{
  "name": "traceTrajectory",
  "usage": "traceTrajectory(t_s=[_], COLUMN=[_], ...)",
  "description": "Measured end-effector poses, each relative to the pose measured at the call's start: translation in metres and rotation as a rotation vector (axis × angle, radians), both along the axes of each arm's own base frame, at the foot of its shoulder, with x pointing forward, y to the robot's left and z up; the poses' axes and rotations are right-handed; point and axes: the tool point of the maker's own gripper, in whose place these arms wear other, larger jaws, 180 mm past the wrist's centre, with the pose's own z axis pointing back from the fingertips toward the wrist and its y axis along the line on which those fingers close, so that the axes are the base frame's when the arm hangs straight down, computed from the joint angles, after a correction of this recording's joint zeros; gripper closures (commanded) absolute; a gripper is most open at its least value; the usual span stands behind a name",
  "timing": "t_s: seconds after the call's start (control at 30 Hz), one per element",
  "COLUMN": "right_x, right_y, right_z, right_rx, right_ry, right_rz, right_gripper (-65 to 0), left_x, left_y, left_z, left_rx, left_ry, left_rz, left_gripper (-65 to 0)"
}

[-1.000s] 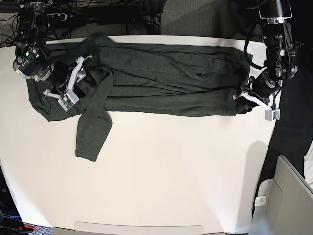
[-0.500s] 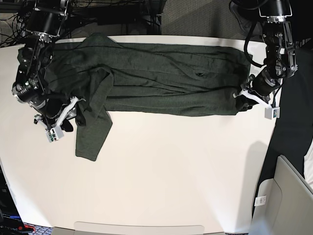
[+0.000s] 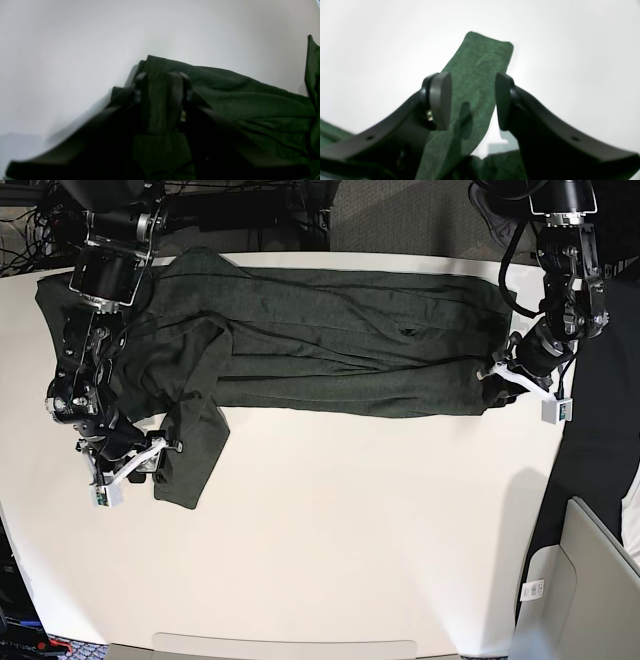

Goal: Fold the T-shirt properly
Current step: 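Regrasp the sleeve end with the right gripper, then drag the sleeve across the folded body toward the left gripper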

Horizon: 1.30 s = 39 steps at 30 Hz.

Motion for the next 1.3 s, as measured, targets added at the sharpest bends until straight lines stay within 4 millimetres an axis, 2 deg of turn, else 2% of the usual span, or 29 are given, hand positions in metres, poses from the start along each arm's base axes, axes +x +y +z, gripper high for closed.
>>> traceTrajectory(t_s=[0.33, 0.53, 0.6, 0.7, 0.73, 0.87, 1.1, 1.17, 1.3], right_x=[0.014, 0.024, 0.025, 0.019, 0.019, 0.031, 0.04, 0.04, 0.041], right_y=[-0.015, -0.022, -0.026, -0.026, -0.025, -0.019, -0.002, 0.011, 0.038], right_z=[-0.022, -0.014, -0.022, -0.046, -0.053, -0.056, -0.059, -0.061, -0.064], right_rx=[0.065, 0.08, 0.093, 0.109, 0.117, 0.156, 0.21, 0.201, 0.16], right_ry=[0.072, 0.032, 0.045, 0.11, 0.123, 0.142, 0.14, 0.146, 0.165], right_rz=[-0.118, -0.169, -0.205, -0.218, -0.22, -0.223, -0.216, -0.183, -0.098], right_gripper=[-28.9, -29.0, -29.0, -29.0, -29.0, -29.0, -28.5, -25.1, -11.5], left_x=[0.0, 0.0, 0.0, 0.0, 0.0, 0.0, 0.0, 0.0, 0.0], left_y=[0.0, 0.0, 0.0, 0.0, 0.0, 0.0, 0.0, 0.0, 0.0], left_z=[0.0, 0.0, 0.0, 0.0, 0.0, 0.0, 0.0, 0.0, 0.001], left_rx=[0.0, 0.0, 0.0, 0.0, 0.0, 0.0, 0.001, 0.001, 0.001], left_ry=[0.0, 0.0, 0.0, 0.0, -0.001, 0.0, -0.002, -0.001, -0.002], left_rz=[0.0, 0.0, 0.0, 0.0, 0.0, 0.0, -0.003, -0.002, -0.003], left_gripper=[-12.9, -12.9, -12.9, -12.9, -12.9, -12.9, -13.0, -13.0, -13.0])
